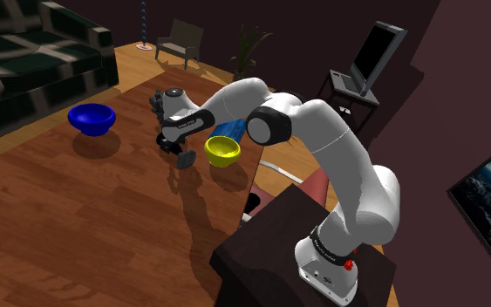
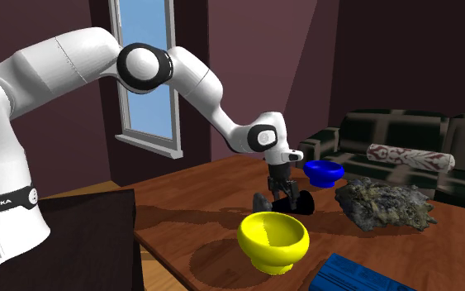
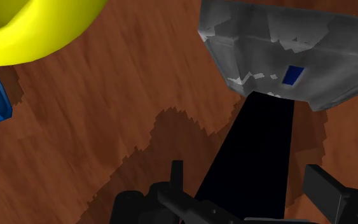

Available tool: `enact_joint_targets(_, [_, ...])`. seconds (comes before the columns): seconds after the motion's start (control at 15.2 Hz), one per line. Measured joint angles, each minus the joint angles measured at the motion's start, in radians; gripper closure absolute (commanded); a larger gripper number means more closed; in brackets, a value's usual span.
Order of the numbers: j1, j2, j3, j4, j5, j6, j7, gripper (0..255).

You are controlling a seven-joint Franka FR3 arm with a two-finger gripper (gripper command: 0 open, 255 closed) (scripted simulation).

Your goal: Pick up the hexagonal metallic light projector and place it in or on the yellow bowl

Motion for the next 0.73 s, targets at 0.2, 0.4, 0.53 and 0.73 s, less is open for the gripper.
enact_joint_targets(0.2, [0.000, 0.001, 0.000, 0.001, 0.000, 0.000, 0.000, 0])
enact_joint_targets(0.4, [0.000, 0.001, 0.000, 0.001, 0.000, 0.000, 0.000, 255])
enact_joint_targets(0.53, [0.000, 0.001, 0.000, 0.001, 0.000, 0.000, 0.000, 255])
enact_joint_targets(0.73, [0.000, 0.001, 0.000, 0.001, 0.000, 0.000, 0.000, 255])
